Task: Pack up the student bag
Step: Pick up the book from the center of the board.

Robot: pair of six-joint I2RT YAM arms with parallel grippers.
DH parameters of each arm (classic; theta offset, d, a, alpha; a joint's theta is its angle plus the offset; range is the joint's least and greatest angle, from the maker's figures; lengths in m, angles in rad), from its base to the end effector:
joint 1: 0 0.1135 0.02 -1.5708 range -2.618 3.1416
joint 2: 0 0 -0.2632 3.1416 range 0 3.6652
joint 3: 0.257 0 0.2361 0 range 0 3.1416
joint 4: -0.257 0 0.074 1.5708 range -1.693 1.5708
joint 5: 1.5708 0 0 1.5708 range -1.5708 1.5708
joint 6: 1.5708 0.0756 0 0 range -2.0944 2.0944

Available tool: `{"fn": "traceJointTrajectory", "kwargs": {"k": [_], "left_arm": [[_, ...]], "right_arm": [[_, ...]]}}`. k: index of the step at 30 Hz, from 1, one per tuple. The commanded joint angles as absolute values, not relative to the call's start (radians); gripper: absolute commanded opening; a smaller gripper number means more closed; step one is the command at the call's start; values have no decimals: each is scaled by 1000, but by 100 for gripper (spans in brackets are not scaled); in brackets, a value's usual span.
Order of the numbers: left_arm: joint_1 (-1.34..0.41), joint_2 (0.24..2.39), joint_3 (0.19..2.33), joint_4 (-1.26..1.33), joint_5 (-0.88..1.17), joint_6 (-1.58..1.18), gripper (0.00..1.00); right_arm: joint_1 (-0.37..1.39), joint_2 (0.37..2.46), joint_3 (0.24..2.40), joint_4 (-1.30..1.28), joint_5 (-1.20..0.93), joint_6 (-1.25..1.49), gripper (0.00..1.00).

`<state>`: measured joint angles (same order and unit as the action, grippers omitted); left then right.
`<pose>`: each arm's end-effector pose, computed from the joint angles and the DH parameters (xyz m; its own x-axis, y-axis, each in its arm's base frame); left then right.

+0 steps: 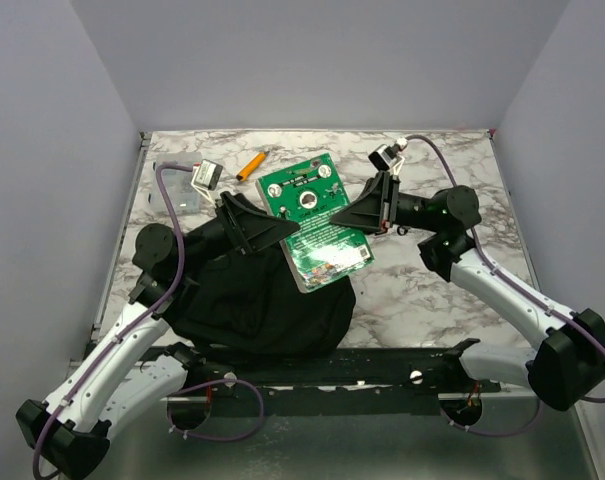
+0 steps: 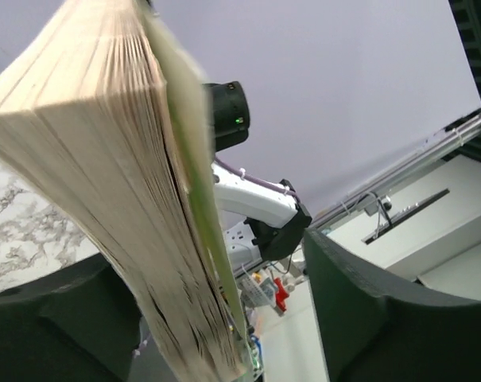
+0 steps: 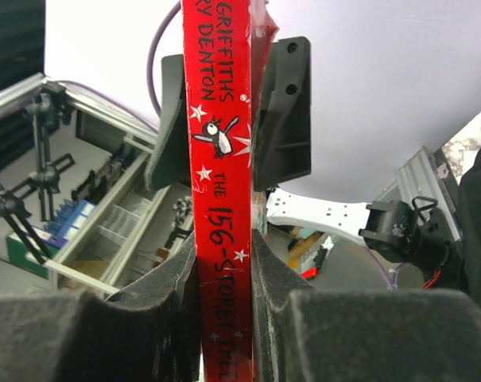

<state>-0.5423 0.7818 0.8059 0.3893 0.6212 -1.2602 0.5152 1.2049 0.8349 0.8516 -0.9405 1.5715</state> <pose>0.1350 -0.1327 0.4189 -0.7291 -0.4646 -0.5025 0.5954 -0.0686 -0.8005 0.2009 0.1840 0.3876 -0.9137 0.1600 -0.3736 -0.4024 -0.2283 0.8865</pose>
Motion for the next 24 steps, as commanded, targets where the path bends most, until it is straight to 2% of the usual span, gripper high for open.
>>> {"fn": "traceJointTrajectory", "kwargs": {"k": [1,4,8,12,16,19,24], "left_arm": [[-541,789,792,426,558,-1281,67],[-541,800,794,422,516,-1281,37],[-541,799,804,421,435,-1241,0],[-541,792,808,422,319,-1247,0],[-541,771,810,439,185,-1253,0],[-541,768,822,464,134,-1229,0],[-540,772,823,502,102,-1245,0]], "right_arm": [[557,1210,975,618,-896,1355,0],[559,1208,1035,474,-889,1259,1],[561,1199,1049,390,-838,1225,25],[586,1160,972,464,-705,1305,55],[669,1091,841,591,-481,1371,87],[740,1079,785,664,-356,1388,95],[880,1090,718,828,-167,1381,98]]}}
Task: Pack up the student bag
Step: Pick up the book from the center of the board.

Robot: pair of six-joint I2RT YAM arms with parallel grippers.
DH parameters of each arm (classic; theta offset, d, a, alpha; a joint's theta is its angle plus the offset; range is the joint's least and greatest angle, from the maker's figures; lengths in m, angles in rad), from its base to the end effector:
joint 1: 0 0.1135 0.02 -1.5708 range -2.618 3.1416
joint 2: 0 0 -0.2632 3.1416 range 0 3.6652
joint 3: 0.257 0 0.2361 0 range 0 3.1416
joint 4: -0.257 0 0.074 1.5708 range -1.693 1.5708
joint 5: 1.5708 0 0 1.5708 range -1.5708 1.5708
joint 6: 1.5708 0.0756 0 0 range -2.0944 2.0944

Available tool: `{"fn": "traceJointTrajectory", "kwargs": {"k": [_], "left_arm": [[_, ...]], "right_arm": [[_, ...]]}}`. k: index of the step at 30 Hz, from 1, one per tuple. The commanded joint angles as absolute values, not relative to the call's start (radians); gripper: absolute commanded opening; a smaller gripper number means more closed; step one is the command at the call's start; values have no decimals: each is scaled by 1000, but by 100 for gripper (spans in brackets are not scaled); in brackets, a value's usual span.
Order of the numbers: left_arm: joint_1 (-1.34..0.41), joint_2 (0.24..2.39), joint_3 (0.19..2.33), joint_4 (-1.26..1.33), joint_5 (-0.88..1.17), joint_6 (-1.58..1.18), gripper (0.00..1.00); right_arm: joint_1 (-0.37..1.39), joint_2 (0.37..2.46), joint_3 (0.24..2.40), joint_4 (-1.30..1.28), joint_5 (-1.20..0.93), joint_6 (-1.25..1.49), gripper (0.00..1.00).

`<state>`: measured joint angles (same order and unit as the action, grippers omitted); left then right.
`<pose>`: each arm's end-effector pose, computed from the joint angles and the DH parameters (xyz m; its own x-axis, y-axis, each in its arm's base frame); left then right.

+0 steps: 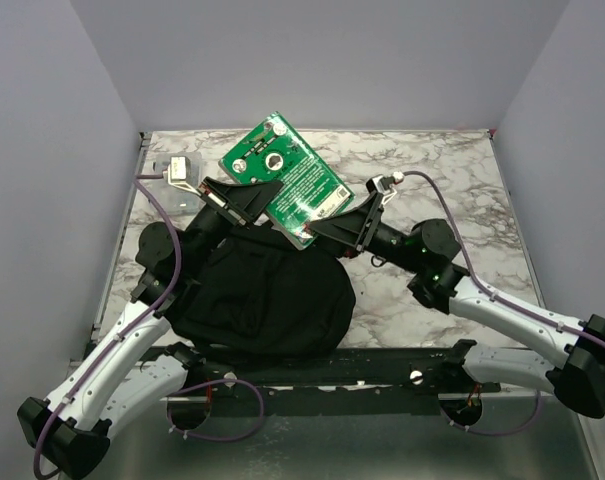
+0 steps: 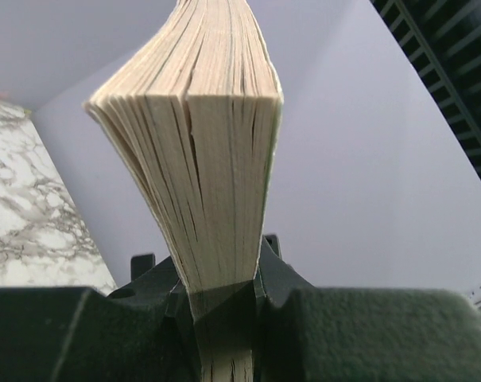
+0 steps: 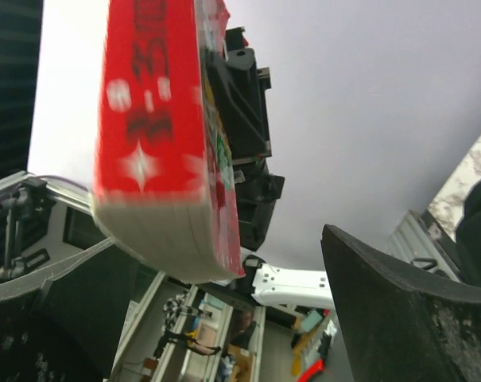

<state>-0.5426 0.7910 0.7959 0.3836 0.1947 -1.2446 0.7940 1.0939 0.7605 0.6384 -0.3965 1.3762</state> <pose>0.1638 -0.1159 0.4179 -0.5212 -0.7710 -0.3660 0.5188 0.0543 -0.8532 0.1696 0.2142 0.3725 -0.8581 0.4181 -0.2982 -0.3837 -0.1359 0.9134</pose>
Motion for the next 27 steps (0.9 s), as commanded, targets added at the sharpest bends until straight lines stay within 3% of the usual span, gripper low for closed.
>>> {"fn": "traceJointTrajectory", "kwargs": {"k": [1,12,16,23,25,27], "left_arm": [[-539,769,820,508,95,-1246,0],[-540,723,756,552,33,-1270,0],[-540,719,736,555,54,-1306,0],[-541,730,688,555,116,-1298,0],[-541,753,670,555,154,-1292,0],[-541,783,660,554,226,-1280,0]], "right_arm": [[899,1093,712,849,-141,1374,99],[1047,1123,739,876,123,1267,97],[1047,1172,807,843,146,1252,88],[1046,1214,884,773,169,1225,55],[1047,1220,893,736,191,1224,38],[1046,1214,892,686,223,1210,6]]}}
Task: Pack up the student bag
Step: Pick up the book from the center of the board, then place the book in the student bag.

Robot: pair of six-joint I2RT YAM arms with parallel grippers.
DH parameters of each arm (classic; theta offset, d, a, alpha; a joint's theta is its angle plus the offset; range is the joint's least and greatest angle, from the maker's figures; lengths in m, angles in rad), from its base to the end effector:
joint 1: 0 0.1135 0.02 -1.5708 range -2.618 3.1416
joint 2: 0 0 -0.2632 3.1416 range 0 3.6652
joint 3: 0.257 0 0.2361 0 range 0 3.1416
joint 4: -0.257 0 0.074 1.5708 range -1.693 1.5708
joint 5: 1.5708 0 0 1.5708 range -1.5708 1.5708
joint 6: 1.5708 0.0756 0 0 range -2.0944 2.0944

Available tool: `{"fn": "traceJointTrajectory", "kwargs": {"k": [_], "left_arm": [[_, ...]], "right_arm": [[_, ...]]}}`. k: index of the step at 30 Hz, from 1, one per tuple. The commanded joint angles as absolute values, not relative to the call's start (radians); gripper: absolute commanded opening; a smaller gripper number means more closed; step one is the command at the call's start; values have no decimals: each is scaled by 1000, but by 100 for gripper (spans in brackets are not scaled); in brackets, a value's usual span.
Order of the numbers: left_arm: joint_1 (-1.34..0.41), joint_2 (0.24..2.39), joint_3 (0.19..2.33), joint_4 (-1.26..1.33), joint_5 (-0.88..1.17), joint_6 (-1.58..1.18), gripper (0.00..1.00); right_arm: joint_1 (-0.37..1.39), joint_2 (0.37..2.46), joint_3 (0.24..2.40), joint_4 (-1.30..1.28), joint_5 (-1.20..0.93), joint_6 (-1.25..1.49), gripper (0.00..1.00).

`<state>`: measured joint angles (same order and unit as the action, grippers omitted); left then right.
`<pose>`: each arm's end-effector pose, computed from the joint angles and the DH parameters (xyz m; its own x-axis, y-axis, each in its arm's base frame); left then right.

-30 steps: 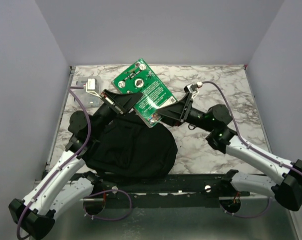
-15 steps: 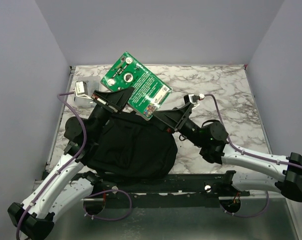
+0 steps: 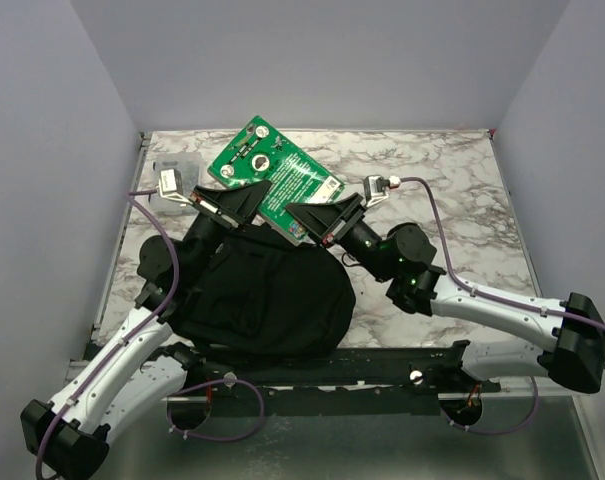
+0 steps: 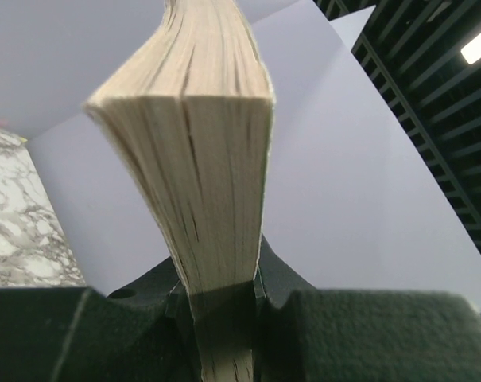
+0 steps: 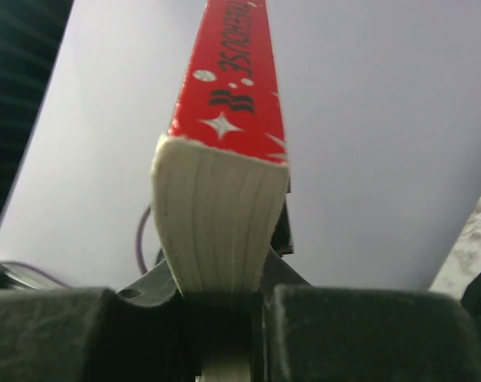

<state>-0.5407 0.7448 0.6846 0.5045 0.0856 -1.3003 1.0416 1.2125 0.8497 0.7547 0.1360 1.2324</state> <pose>0.1620 -0.1048 0.4023 -0.4595 -0.8440 -0.2767 0.5098 0.0044 -0.8603 0.1603 0.2539 0.3919 -0.6831 0.6833 -0.2580 -0.4448 -0.1091 0.8890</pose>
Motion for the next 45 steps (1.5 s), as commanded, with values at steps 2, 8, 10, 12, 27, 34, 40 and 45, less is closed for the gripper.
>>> {"fn": "traceJointTrajectory", "kwargs": {"k": [2,8,10,12,27,34,40,45], "left_arm": [[-541,793,629,554,278,-1290,29],[-540,750,576,354,412,-1184,84],[-541,727,574,255,440,-1126,85],[-543,707,564,179,462,-1077,85],[-805,785,736,-286,134,-741,84],[-963,1021,876,-366,8,-669,85],[-1034,1239,1006,-435,-16,-597,85],[-1092,1335,1054,-526,-21,-548,85]], "right_arm": [[1046,1183,884,576,312,1210,1],[970,1060,804,394,418,1178,0],[915,1015,803,291,392,1167,1],[869,981,813,203,369,1132,1],[713,1050,1064,-436,365,709,1],[657,1013,1039,-560,385,612,1],[655,937,1014,-648,366,601,1],[656,862,1009,-722,296,597,1]]}}
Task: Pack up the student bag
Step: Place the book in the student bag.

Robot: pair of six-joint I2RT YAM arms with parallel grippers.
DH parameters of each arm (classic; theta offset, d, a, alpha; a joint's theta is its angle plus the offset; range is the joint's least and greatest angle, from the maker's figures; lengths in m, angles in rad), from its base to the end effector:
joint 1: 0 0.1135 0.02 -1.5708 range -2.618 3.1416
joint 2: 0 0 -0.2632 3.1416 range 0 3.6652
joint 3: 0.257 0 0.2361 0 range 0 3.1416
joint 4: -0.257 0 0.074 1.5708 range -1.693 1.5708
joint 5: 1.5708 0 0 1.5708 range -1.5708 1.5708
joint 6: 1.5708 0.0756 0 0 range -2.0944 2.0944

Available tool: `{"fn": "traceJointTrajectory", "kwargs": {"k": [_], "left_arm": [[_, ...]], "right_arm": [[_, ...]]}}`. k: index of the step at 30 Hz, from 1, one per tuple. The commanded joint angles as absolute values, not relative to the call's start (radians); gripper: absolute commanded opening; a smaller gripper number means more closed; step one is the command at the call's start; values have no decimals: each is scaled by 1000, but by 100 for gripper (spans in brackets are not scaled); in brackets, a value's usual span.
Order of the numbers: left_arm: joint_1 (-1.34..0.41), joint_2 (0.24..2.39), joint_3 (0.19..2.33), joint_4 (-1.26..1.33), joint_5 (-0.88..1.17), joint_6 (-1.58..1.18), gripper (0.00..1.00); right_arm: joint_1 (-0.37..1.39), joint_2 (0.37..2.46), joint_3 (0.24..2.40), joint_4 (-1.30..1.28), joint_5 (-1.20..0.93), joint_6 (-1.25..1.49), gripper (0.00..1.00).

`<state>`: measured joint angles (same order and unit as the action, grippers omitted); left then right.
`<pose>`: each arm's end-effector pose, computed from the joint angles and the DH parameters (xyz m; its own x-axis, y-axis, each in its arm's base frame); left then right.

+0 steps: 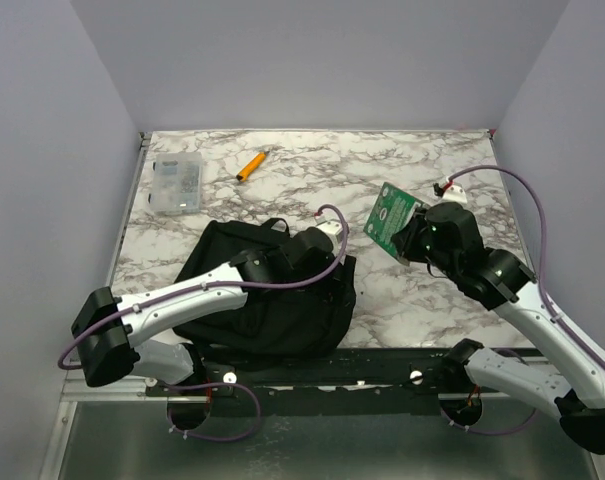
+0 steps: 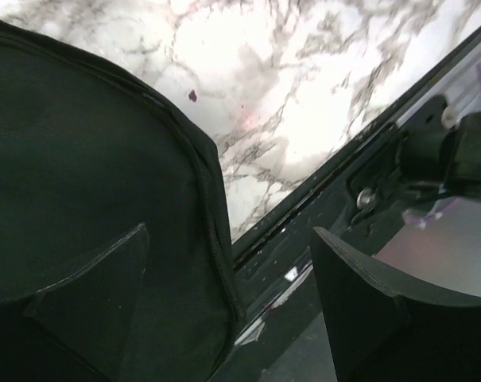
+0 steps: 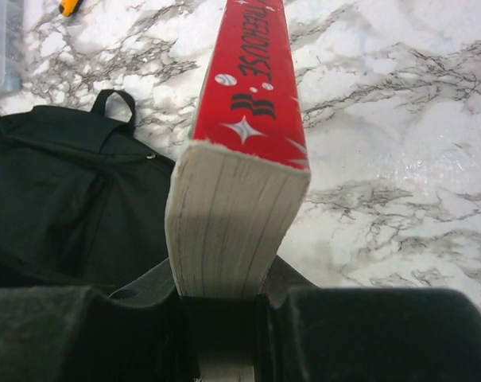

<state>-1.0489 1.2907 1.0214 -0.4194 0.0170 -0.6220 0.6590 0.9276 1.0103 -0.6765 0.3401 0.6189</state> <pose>0.1479 -0.2597 0.2685 -0.7663 0.1640 -0.6212 0.5251 0.7168 -0.4586 0.1776 0.1057 0.3215 -0.5684 0.2516 -0.7834 -0.0355 0.9437 0.3288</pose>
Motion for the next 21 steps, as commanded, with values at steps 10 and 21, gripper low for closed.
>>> {"fn": "traceJointTrajectory", "kwargs": {"k": [10,21], "left_arm": [[-1103,1471,1082,-632,-193,-480,76],[-1087,1274,1091,-668,-348,-433,7]], "right_arm": [[655,770,983,-820,60,632,1],[656,753,1046,-944,-98,606,1]]}}
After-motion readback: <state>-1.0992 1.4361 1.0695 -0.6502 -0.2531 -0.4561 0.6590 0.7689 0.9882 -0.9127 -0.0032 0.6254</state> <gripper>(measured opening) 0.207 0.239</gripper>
